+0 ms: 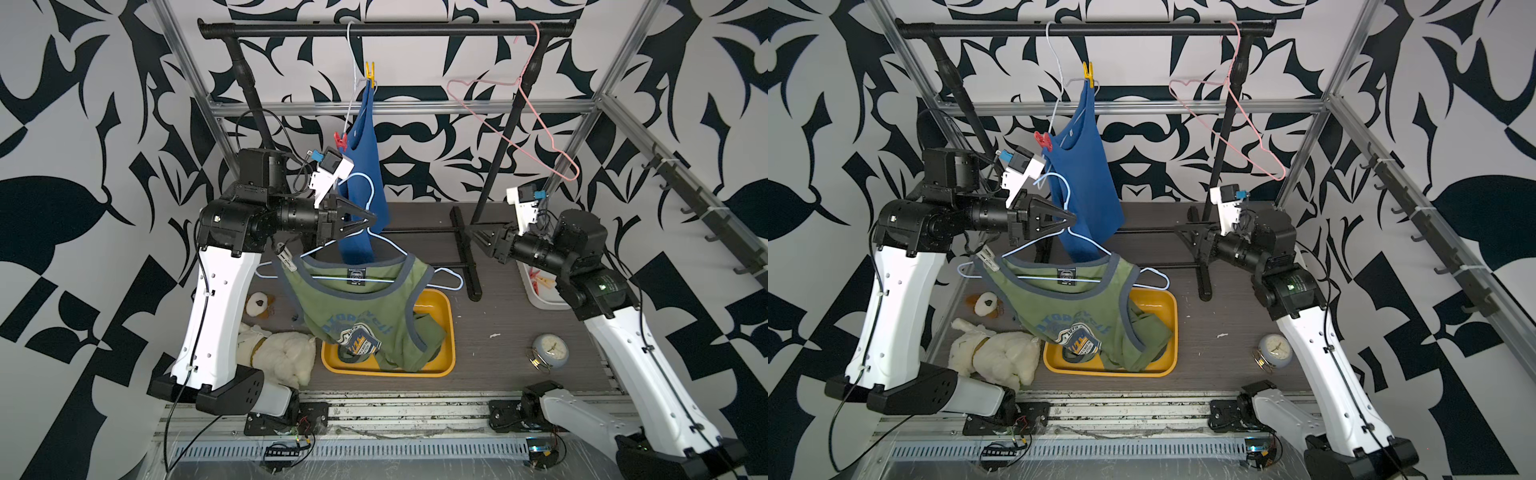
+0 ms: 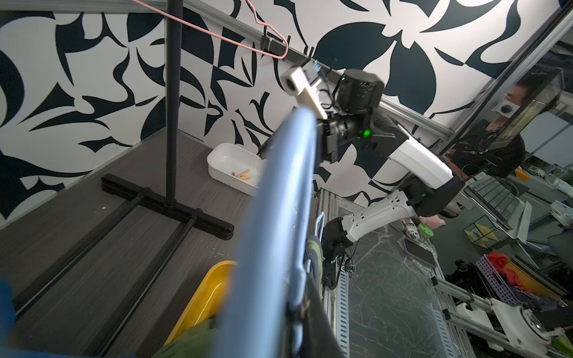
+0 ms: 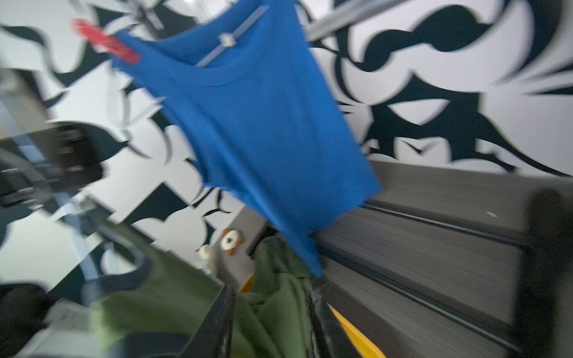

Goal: Remove the clothespins securing tank tops to the hanger
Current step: Adjust the hanger.

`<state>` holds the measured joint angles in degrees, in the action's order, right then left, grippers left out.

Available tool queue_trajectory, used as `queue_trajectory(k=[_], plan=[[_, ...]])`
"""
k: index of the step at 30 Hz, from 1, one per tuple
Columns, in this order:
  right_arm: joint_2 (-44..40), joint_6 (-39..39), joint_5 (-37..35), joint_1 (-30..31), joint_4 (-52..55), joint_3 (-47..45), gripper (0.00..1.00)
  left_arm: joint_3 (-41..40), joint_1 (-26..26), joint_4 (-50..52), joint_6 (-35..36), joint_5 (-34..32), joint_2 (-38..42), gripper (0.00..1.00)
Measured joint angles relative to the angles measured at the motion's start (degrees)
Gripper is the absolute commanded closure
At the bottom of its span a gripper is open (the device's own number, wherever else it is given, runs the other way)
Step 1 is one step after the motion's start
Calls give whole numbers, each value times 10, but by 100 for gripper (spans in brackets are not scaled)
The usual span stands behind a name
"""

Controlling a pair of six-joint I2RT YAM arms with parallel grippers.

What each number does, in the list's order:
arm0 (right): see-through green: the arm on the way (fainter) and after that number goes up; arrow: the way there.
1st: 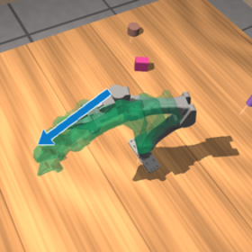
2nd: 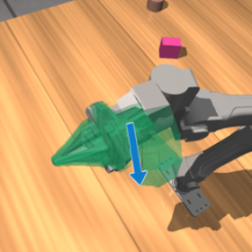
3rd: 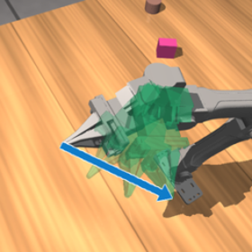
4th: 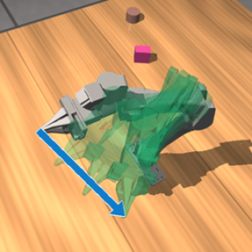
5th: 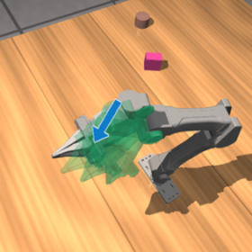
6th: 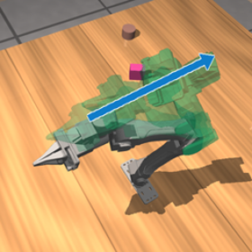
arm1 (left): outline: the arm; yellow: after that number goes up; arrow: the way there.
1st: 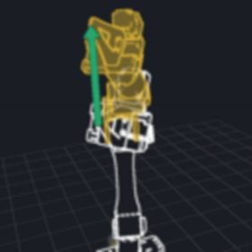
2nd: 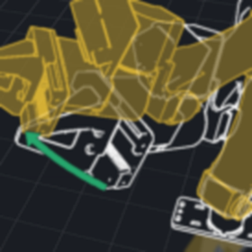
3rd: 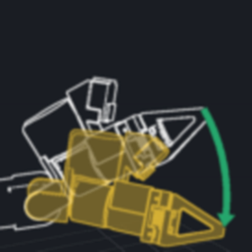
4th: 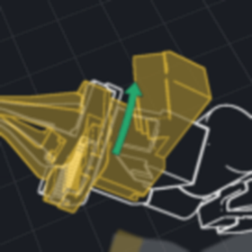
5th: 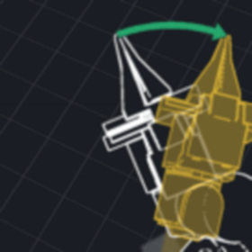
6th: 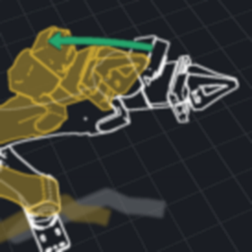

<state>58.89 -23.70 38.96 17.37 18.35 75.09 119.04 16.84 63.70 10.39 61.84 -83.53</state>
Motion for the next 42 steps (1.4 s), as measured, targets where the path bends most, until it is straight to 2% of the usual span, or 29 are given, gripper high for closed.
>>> queue_trajectory(k=[4,9,17,24,34,40,42], plan=[[20,-9,59,59,-35,63,59,-4,8,18,10,-2,0,92],[71,-8,96,115,-42,113,57,-3,14,21,12,3,-2,91],[167,37,100,195,-2,176,56,5,26,21,10,13,-24,91],[198,72,92,229,19,206,56,11,28,20,2,19,-32,91],[239,107,71,244,49,250,57,22,32,20,-3,30,-33,91],[264,121,71,258,69,275,65,22,32,20,-4,31,-33,91],[269,126,70,264,77,281,80,22,32,19,-5,31,-33,90]])
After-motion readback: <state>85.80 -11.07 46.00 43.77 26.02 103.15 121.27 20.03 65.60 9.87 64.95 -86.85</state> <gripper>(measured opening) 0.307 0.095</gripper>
